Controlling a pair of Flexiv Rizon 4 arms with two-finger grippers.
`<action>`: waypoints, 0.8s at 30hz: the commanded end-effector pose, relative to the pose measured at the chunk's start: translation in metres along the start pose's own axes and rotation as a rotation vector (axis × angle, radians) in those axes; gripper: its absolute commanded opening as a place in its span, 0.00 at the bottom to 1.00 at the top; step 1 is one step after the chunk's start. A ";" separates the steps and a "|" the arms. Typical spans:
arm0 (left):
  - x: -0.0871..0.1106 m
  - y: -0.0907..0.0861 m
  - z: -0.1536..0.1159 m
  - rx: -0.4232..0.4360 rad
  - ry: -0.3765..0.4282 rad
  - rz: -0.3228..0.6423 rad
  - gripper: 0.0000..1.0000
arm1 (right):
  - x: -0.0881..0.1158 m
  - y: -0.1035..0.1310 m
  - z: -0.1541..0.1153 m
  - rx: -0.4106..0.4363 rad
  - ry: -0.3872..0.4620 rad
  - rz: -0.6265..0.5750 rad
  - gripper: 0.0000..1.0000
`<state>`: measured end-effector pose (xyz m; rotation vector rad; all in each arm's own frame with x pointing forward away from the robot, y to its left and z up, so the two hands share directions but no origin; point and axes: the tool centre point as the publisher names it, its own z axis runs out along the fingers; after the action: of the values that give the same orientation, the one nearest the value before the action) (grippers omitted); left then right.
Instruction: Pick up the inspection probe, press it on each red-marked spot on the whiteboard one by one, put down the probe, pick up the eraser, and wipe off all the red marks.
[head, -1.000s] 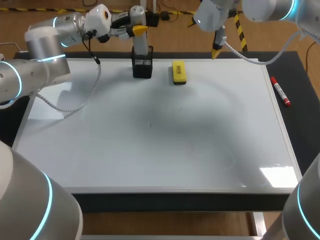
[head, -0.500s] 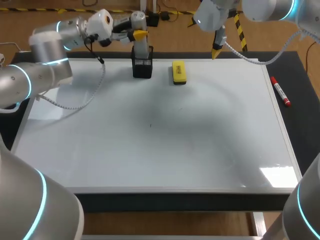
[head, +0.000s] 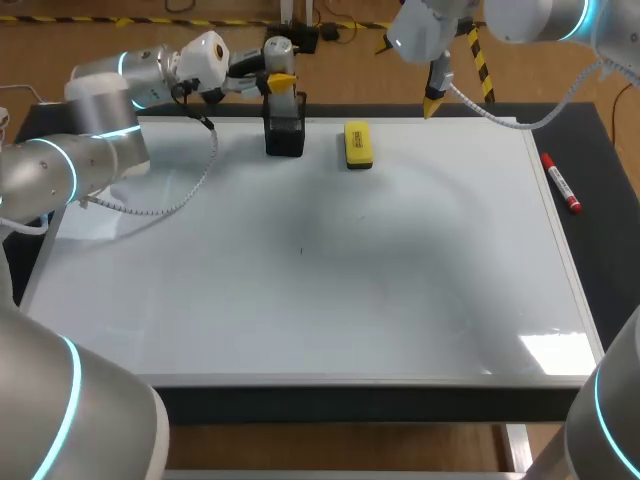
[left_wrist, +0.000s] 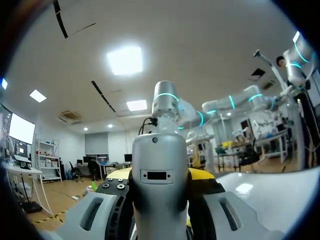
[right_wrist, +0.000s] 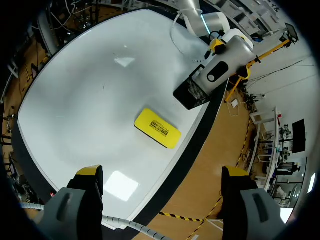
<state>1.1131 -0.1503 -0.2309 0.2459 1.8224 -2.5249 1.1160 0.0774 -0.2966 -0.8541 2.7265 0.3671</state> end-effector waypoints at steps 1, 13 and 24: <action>-0.006 0.009 -0.004 0.014 0.060 -0.005 0.00 | -0.001 0.000 -0.001 0.004 0.005 -0.002 1.00; -0.003 0.025 -0.007 0.010 0.049 -0.038 0.00 | -0.001 0.000 -0.001 0.004 0.005 -0.002 1.00; 0.000 0.032 -0.006 0.005 0.032 -0.050 0.16 | -0.001 0.000 -0.001 0.004 0.005 -0.002 1.00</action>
<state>1.1124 -0.1547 -0.2598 0.2137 1.8563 -2.5539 1.1160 0.0774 -0.2966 -0.8541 2.7265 0.3672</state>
